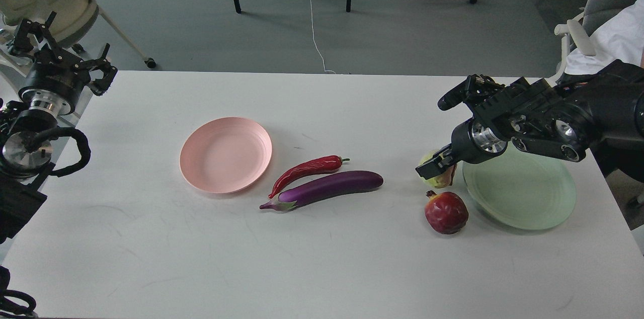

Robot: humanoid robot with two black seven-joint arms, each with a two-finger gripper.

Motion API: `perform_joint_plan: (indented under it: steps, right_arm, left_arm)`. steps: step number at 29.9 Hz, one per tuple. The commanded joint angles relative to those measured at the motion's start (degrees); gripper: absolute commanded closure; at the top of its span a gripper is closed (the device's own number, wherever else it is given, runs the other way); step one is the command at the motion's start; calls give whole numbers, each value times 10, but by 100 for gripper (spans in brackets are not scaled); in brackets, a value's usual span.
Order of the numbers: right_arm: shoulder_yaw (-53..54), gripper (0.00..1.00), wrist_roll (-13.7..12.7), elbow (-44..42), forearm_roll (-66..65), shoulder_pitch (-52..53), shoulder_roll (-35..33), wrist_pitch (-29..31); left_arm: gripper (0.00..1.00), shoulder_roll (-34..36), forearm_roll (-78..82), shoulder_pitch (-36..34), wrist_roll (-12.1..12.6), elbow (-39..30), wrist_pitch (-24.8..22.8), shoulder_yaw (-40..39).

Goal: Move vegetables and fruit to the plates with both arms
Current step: 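Carry the pear onto the pale green plate and release it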

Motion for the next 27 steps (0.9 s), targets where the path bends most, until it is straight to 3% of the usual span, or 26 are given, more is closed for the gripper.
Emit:
perform_joint_plan:
  steps: [1, 7, 12, 21, 25, 27]
  right_arm:
    - [4, 39, 0, 29, -1, 41, -50, -1]
    - [0, 39, 0, 60, -16, 67, -158, 0]
    - [4, 39, -15, 57, -63, 5, -212, -14]
    - [6, 37, -17, 34, -68, -50, -233, -44]
    - [6, 28, -17, 37, -68, -53, -232, -52]
    - [6, 17, -17, 37, -68, -58, -231, -61]
  left_arm:
    - [2, 0, 0, -1, -1, 0, 0, 0]
    - [2, -1, 0, -1, -1, 0, 0, 0]
    - [2, -2, 0, -1, 0, -1, 0, 1]
    - [2, -1, 0, -1, 0, 0, 0, 1]
    - [2, 0, 0, -1, 0, -1, 0, 2]
    - [2, 0, 0, -1, 0, -1, 0, 2]
